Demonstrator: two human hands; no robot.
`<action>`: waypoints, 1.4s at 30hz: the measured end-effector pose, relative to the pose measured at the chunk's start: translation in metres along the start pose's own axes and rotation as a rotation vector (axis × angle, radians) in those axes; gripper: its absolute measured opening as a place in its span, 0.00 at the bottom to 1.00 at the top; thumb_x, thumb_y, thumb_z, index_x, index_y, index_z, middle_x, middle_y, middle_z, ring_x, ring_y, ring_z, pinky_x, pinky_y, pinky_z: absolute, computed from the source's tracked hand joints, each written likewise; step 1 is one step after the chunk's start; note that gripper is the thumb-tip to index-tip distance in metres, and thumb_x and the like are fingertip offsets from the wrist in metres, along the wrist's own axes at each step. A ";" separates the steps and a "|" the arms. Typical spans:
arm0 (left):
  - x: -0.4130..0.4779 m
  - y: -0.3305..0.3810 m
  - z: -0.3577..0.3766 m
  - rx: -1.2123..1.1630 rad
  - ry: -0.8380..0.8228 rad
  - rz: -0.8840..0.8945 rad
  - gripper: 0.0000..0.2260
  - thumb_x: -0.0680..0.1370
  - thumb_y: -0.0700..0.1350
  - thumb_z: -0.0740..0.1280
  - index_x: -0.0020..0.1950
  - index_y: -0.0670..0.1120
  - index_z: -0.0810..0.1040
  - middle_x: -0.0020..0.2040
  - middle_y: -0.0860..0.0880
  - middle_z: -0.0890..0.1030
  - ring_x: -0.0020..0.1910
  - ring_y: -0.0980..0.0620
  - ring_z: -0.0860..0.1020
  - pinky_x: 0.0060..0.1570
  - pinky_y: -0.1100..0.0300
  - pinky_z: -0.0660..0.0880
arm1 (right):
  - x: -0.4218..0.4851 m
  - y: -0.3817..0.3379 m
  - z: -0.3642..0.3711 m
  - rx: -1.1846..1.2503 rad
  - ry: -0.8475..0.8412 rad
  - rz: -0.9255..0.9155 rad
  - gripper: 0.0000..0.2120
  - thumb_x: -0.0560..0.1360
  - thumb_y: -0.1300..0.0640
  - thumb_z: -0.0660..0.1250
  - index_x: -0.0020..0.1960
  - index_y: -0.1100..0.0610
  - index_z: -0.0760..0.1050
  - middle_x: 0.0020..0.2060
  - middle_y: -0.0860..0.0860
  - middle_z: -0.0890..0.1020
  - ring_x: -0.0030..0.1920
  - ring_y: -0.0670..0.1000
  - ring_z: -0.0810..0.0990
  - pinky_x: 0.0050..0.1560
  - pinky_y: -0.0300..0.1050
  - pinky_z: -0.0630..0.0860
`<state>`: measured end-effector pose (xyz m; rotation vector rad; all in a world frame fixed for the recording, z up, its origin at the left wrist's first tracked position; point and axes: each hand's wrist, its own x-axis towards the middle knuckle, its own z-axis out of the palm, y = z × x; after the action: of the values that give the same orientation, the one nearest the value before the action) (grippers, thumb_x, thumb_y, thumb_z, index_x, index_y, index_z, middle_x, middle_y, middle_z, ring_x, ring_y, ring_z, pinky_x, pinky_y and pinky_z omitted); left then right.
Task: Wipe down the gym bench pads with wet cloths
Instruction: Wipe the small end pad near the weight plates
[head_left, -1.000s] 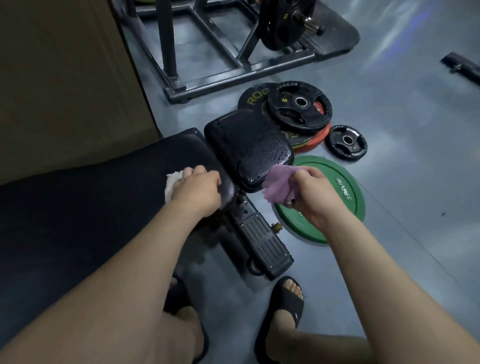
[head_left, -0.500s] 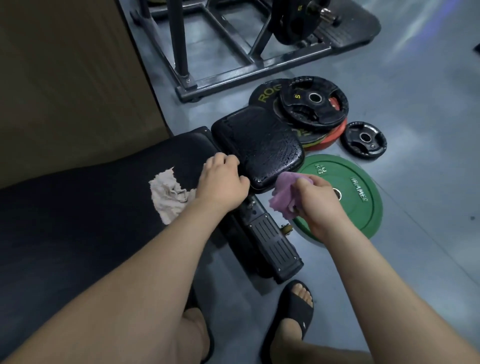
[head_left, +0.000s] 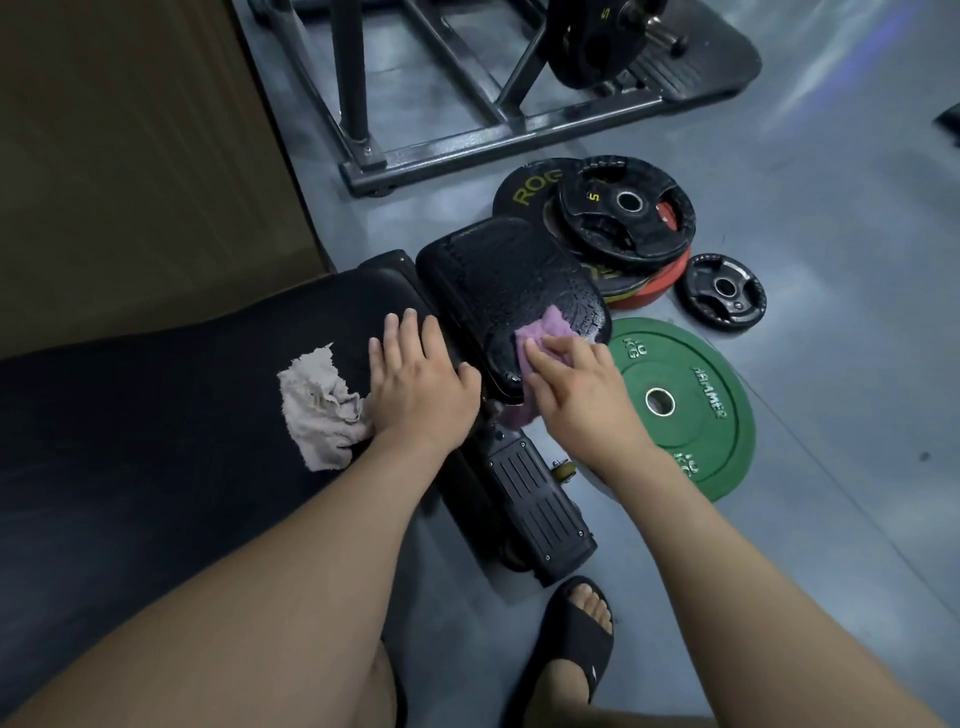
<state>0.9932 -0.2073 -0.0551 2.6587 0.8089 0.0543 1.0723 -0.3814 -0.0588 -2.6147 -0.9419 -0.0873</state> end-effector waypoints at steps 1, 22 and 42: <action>-0.002 0.000 0.003 0.039 0.010 0.007 0.32 0.81 0.55 0.56 0.82 0.43 0.56 0.83 0.42 0.53 0.83 0.44 0.47 0.81 0.45 0.44 | 0.002 0.003 -0.001 0.009 0.029 -0.007 0.20 0.80 0.48 0.60 0.68 0.53 0.79 0.60 0.54 0.79 0.52 0.61 0.73 0.54 0.57 0.76; 0.001 0.010 0.006 0.183 0.073 -0.022 0.32 0.78 0.54 0.50 0.79 0.39 0.62 0.81 0.39 0.60 0.82 0.40 0.53 0.79 0.40 0.50 | -0.009 -0.020 0.039 -0.053 0.268 -0.148 0.17 0.81 0.52 0.67 0.67 0.57 0.80 0.54 0.58 0.80 0.48 0.60 0.73 0.51 0.54 0.75; 0.001 0.013 0.014 0.174 0.172 0.023 0.27 0.76 0.53 0.60 0.71 0.39 0.71 0.75 0.37 0.69 0.78 0.35 0.61 0.77 0.36 0.55 | 0.009 0.017 0.026 -0.083 0.281 -0.009 0.21 0.83 0.48 0.64 0.67 0.62 0.79 0.67 0.57 0.79 0.66 0.61 0.76 0.69 0.54 0.73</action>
<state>1.0025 -0.2211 -0.0638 2.8582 0.8725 0.2313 1.0883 -0.3791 -0.0868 -2.5824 -0.8662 -0.4917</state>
